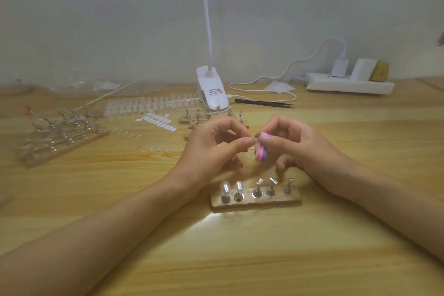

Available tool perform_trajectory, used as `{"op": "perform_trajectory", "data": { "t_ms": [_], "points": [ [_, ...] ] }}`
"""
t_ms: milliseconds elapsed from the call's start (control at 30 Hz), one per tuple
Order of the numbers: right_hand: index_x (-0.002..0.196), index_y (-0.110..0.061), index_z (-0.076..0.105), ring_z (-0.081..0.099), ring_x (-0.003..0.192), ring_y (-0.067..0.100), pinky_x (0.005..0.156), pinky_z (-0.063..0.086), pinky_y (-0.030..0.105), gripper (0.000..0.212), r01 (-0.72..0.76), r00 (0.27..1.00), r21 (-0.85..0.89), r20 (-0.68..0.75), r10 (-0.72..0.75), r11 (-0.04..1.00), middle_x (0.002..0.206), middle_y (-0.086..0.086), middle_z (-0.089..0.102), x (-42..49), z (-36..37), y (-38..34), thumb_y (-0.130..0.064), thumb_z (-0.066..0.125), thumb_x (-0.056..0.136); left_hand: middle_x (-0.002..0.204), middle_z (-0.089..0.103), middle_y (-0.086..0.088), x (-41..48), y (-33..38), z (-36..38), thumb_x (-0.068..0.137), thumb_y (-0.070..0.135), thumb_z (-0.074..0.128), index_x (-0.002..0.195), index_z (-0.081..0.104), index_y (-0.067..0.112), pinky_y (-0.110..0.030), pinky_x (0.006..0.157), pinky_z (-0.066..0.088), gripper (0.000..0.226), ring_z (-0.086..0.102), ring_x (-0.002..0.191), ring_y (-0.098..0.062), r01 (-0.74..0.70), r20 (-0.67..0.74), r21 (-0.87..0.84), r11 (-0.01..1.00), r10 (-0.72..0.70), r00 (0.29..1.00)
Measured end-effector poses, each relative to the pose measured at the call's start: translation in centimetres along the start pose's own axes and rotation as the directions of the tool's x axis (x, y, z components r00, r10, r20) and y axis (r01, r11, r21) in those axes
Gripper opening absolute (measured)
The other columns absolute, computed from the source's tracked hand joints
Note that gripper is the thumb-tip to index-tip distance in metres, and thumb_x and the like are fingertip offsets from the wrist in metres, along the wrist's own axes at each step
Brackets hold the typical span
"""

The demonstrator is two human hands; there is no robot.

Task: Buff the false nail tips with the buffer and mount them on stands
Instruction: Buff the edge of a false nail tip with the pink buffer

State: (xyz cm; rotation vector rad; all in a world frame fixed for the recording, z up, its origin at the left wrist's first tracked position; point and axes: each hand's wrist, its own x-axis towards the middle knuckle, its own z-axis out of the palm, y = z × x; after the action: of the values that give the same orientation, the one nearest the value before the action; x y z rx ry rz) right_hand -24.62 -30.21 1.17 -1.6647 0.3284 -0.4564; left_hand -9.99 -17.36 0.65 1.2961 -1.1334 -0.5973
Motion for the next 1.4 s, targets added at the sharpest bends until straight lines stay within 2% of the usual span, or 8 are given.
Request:
{"op": "perform_trajectory", "data": {
  "t_ms": [333,467,567,700,800,933,1167,1400],
  "points": [
    [0.094,-0.01,0.058,0.058,0.073,0.014,0.046,0.047,0.022,0.025,-0.014,0.992,0.107,-0.12,0.027,0.994,0.079,0.005,0.072,0.23,-0.15,-0.01,-0.028,0.069,0.081,0.082,0.06,-0.007,-0.05,0.03,0.1,0.083,0.007,0.073,0.078,0.066,0.005,-0.024,0.055,0.052,0.009,0.061,0.07,-0.009,0.01,0.009,-0.002,1.0,-0.01,1.0],
    [0.093,-0.011,0.059,0.062,0.074,0.019,0.048,0.048,0.022,0.02,-0.012,1.0,-0.017,0.015,0.013,1.0,0.083,0.008,0.072,0.0,0.08,-0.12,-0.026,0.071,0.086,0.084,0.061,-0.01,0.0,0.03,0.06,0.084,0.005,0.072,0.078,0.065,0.004,-0.025,0.055,0.052,0.009,0.061,0.069,-0.011,0.009,0.004,-0.01,1.0,-0.009,1.0],
    [0.098,-0.008,0.058,0.056,0.069,0.014,0.044,0.045,0.021,0.018,-0.012,0.99,0.112,-0.139,0.028,0.994,0.081,0.006,0.07,0.24,-0.15,0.12,-0.021,0.066,0.089,0.083,0.061,-0.007,-0.04,0.02,0.07,0.083,0.007,0.073,0.077,0.066,0.007,-0.023,0.055,0.052,0.009,0.061,0.07,-0.009,0.017,0.002,-0.003,1.0,-0.017,1.0],
    [0.094,-0.008,0.058,0.059,0.07,0.016,0.045,0.046,0.021,0.021,-0.002,0.999,-0.008,-0.033,0.002,1.0,0.081,0.007,0.071,0.05,0.19,-0.05,-0.025,0.067,0.085,0.085,0.061,-0.011,-0.08,0.1,0.05,0.084,0.006,0.073,0.078,0.066,0.007,-0.023,0.055,0.051,0.009,0.061,0.068,-0.009,0.01,0.001,0.002,1.0,-0.01,1.0],
    [0.094,-0.01,0.056,0.053,0.067,0.011,0.043,0.045,0.021,0.016,-0.008,0.988,0.087,-0.15,0.021,0.996,0.077,0.003,0.071,0.22,-0.14,0.11,-0.022,0.065,0.088,0.083,0.062,-0.006,-0.02,0.13,0.14,0.084,0.006,0.073,0.076,0.066,0.009,-0.022,0.055,0.051,0.011,0.061,0.07,-0.009,0.019,-0.004,-0.003,1.0,-0.019,1.0],
    [0.097,-0.006,0.057,0.06,0.069,0.017,0.045,0.046,0.021,0.023,-0.003,1.0,-0.011,-0.023,0.003,1.0,0.081,0.007,0.07,0.07,0.11,0.01,-0.024,0.068,0.086,0.08,0.062,-0.004,-0.01,0.19,0.09,0.084,0.006,0.073,0.076,0.066,0.008,-0.024,0.055,0.051,0.011,0.061,0.067,-0.011,0.014,-0.007,0.013,1.0,-0.014,1.0],
    [0.094,-0.009,0.058,0.059,0.066,0.013,0.044,0.046,0.021,0.023,-0.004,0.999,0.001,-0.035,0.004,1.0,0.078,0.004,0.07,0.05,0.13,-0.02,-0.028,0.066,0.084,0.082,0.06,-0.009,-0.13,0.29,0.15,0.084,0.006,0.073,0.078,0.066,0.004,-0.025,0.056,0.051,0.009,0.06,0.068,-0.01,0.012,0.013,0.026,1.0,-0.012,1.0],
    [0.095,-0.011,0.058,0.056,0.071,0.012,0.044,0.043,0.02,0.026,0.038,0.974,0.131,-0.228,-0.007,0.991,0.091,0.017,0.063,0.1,-0.25,0.19,-0.026,0.069,0.078,0.085,0.064,-0.005,-0.18,0.63,0.1,0.085,0.007,0.071,0.079,0.066,0.008,-0.02,0.056,0.051,0.008,0.061,0.072,-0.008,0.033,0.022,-0.014,0.999,-0.033,0.999]
  ]
}}
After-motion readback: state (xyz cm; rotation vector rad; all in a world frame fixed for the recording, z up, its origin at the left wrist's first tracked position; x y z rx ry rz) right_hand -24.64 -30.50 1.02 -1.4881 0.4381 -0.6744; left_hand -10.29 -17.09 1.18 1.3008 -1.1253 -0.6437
